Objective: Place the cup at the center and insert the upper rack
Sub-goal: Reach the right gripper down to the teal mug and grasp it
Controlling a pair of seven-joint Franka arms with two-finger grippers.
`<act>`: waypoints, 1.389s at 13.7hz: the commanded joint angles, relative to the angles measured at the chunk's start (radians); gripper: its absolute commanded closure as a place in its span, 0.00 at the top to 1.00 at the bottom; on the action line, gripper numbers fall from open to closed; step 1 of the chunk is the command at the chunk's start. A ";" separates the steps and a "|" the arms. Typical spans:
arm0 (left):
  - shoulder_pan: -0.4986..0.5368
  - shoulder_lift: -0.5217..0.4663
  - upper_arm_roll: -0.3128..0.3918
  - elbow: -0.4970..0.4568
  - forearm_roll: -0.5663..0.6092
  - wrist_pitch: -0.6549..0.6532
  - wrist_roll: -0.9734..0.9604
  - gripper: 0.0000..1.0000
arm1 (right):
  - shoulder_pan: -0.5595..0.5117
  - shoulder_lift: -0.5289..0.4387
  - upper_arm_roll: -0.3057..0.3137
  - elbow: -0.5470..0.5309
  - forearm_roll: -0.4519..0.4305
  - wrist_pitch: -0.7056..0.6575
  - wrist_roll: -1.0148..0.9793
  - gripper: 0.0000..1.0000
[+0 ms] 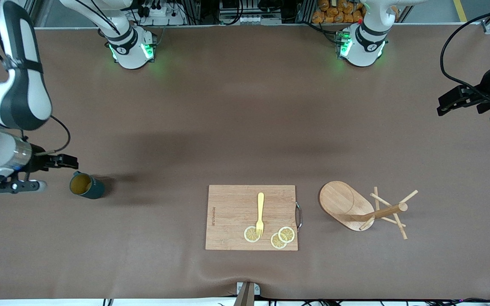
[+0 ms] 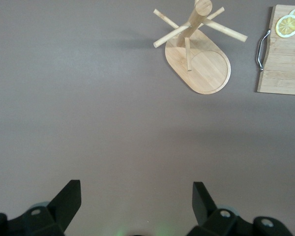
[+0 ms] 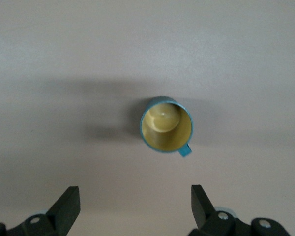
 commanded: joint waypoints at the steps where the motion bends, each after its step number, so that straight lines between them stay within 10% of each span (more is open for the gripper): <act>1: 0.007 -0.004 -0.001 0.012 0.010 -0.016 0.003 1.00 | -0.005 0.065 0.005 -0.013 0.009 0.078 0.014 1.00; 16: 0.012 0.005 -0.004 0.010 0.005 0.001 0.001 1.00 | 0.007 0.222 0.005 -0.067 0.110 0.294 -0.001 0.97; 19: 0.015 0.005 -0.004 0.010 0.004 0.001 0.001 1.00 | 0.006 0.224 0.005 -0.070 0.101 0.291 -0.032 0.45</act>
